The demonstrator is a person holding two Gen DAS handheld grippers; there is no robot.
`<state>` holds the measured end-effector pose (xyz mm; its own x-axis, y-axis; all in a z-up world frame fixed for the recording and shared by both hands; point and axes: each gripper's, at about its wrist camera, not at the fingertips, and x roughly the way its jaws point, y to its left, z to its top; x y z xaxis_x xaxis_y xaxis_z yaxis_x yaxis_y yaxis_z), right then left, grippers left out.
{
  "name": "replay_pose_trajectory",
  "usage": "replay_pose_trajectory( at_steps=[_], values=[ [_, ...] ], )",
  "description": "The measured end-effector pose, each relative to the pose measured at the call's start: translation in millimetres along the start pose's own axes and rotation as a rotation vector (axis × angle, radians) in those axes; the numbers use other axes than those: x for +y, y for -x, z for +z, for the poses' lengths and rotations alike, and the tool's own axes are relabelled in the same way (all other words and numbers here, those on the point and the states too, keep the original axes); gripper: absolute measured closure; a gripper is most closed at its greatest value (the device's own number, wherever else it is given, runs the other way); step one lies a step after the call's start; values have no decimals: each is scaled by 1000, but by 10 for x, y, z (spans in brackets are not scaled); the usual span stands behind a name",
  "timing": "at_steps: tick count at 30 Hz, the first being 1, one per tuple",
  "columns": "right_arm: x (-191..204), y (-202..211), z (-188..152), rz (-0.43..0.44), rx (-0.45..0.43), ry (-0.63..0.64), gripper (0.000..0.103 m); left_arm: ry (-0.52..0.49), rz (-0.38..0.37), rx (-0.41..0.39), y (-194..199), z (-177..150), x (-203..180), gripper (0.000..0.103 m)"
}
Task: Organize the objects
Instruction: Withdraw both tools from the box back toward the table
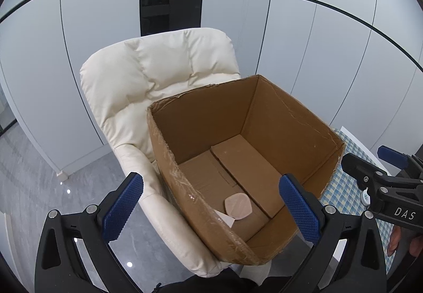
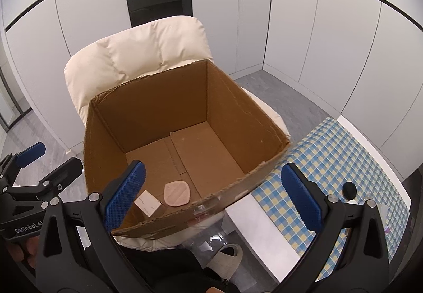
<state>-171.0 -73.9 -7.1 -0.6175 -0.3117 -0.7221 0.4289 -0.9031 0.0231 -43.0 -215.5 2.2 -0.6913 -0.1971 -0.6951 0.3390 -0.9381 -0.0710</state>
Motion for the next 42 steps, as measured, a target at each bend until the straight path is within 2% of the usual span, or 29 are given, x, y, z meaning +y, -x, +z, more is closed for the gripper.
replay_pose_trajectory(
  at_steps=[16,19,25,31,35,42],
  values=[
    [-318,179,-116,-14,0,-48,0,-45,-35,8,-13,-14,-321,0],
    [-315,241,-153,-71,-9,-4,0,-47,-40,13,-26,-13,-359,0],
    [-356,312,-221,-110,-13,60,0,-39,-43,15,-75,-12,-434,0],
    [-527,309,-250,-115,6,27,0,-23,-48,26,-137,-9,-467,0],
    [-629,349,-288,-150,0,37,0,-22,-44,27,-185,6,-526,0],
    [-814,353,-316,-141,11,-15,0,-40,-64,30,-201,9,-657,0]
  ],
)
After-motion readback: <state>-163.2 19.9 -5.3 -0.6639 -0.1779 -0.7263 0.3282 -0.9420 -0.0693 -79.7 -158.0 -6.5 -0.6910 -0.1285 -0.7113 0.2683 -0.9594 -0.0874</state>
